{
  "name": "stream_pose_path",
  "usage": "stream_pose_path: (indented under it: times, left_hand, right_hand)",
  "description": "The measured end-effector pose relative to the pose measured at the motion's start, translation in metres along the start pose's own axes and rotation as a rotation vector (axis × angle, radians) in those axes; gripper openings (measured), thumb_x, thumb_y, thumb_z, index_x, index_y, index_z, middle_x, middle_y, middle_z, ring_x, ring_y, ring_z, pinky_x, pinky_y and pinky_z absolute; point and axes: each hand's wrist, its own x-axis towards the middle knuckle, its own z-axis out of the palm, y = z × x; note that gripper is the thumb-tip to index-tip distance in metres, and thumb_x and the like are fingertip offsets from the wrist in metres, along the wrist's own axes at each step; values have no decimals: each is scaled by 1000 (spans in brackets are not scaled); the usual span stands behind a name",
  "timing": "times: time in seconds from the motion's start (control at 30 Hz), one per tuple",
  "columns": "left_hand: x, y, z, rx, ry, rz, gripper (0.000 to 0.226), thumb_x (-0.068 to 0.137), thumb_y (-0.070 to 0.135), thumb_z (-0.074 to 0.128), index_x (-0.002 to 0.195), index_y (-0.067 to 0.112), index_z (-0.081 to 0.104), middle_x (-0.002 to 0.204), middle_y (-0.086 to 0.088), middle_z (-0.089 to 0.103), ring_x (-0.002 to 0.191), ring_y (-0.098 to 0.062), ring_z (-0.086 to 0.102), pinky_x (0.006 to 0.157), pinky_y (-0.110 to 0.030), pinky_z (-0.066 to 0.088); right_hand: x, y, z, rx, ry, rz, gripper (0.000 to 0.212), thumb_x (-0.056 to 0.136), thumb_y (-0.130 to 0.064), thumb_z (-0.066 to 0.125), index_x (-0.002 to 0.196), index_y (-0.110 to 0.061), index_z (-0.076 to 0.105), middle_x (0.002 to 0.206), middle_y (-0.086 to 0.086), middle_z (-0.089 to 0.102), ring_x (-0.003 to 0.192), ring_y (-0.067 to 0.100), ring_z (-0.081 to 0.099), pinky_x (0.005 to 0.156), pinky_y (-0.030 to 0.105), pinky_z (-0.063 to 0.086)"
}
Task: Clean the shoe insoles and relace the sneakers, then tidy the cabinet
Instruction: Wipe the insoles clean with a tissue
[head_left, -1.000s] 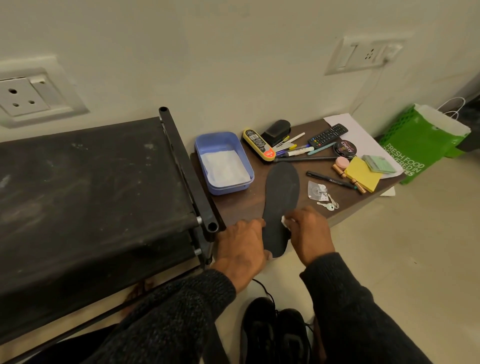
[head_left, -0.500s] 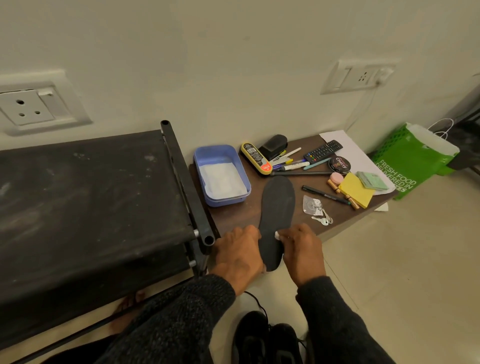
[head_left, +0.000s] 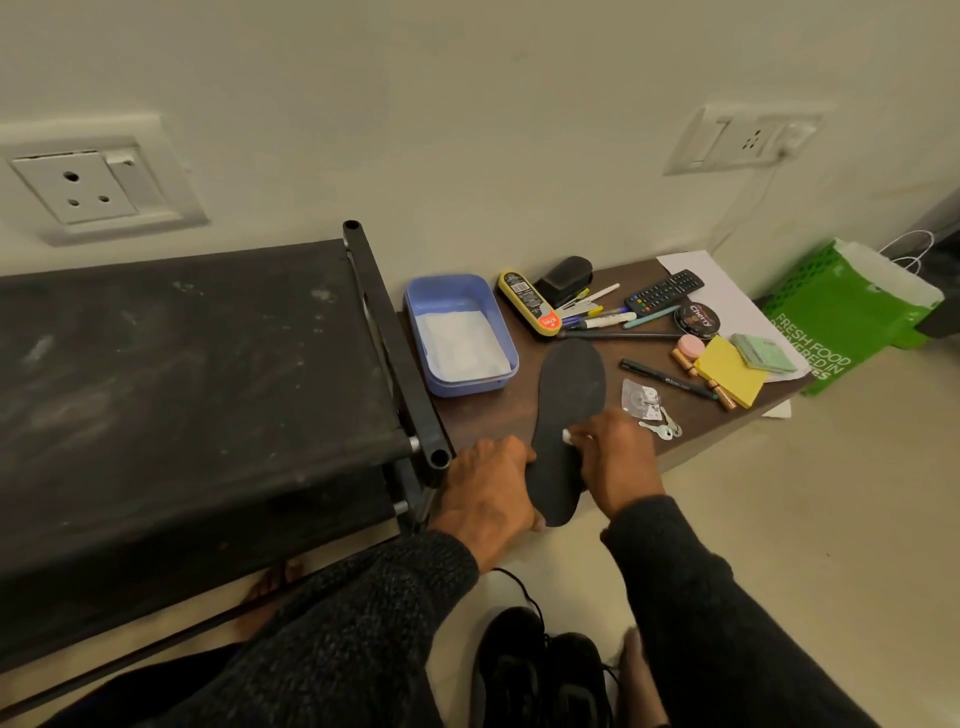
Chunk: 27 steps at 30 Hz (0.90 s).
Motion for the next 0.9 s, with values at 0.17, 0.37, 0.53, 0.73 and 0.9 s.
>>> stream_pose_path:
  times: [0.17,0.37,0.53,0.73,0.9]
  left_hand:
    - [-4,0,5,-53,25,-10,78,71,35,90,138,25,51,129,-3,60,117,-22,57,85,-29,46]
    - [-10,-3,9,-151,106,28,68,69,27,89,118,32,41,109,1,65,102,-22,64,74,-24,42]
    - [-2,-10,15,-157,60,13,69,70,32,88,128,34,50,112,1,66,108,-22,62,84,-32,49]
    - [-3,-10,17,-231,59,24,69,66,34,88,125,33,52,107,3,67,104,-21,64,88,-34,54]
    - [-8,-13,14,-349,66,30,65,71,23,85,116,31,38,99,5,59,95,-17,57,86,-35,50]
  right_hand:
    - [-13,-9,8,-26,22,14,17,96,-13,61,105,-14,75,110,5,63,99,20,60,84,28,49]
    - [-77,-27,12,25,-50,-156,22,84,3,67,94,-14,76,97,1,62,81,16,60,70,28,56]
    - [-19,-17,9,-86,-32,-106,14,92,-12,66,100,-18,75,105,3,63,93,15,59,81,20,45]
    - [35,-24,15,-100,45,104,24,88,-2,64,105,-13,77,108,11,62,101,31,61,89,37,51]
    - [-23,-40,22,-57,-22,-64,11,90,-15,67,99,-17,73,106,2,59,96,18,55,85,30,50]
